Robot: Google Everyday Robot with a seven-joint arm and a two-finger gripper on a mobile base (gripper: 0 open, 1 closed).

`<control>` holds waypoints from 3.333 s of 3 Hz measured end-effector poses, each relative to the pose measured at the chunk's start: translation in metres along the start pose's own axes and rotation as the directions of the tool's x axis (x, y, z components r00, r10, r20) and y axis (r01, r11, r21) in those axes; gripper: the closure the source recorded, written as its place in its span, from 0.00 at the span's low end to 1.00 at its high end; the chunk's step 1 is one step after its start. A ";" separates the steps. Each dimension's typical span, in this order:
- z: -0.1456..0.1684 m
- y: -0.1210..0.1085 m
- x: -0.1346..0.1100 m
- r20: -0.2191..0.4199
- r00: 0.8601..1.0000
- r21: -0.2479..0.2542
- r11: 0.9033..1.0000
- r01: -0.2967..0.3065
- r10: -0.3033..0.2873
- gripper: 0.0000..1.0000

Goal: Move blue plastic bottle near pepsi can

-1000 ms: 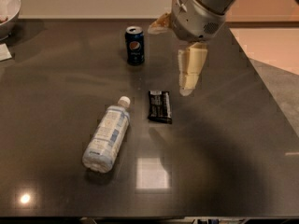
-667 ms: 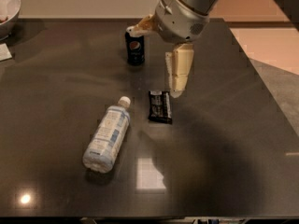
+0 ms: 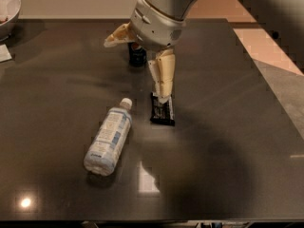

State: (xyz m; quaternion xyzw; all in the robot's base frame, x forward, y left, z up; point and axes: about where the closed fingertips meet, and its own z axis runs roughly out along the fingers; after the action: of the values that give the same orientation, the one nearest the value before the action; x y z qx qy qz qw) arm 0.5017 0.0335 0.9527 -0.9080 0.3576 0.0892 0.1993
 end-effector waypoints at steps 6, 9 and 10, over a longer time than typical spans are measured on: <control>0.120 0.007 -0.052 0.098 0.916 -0.371 0.839 0.397 -0.390 0.00; 0.124 0.031 -0.050 0.090 0.904 -0.435 0.800 0.412 -0.417 0.41; 0.117 0.027 -0.044 0.060 0.913 -0.433 0.814 0.388 -0.403 0.65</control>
Offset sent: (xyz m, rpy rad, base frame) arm -0.0042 0.0178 -0.0205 -0.1135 0.0758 0.1416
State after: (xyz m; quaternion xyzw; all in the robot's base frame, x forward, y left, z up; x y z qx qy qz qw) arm 0.4490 0.0924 0.8519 -0.9849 0.1353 0.1079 -0.0008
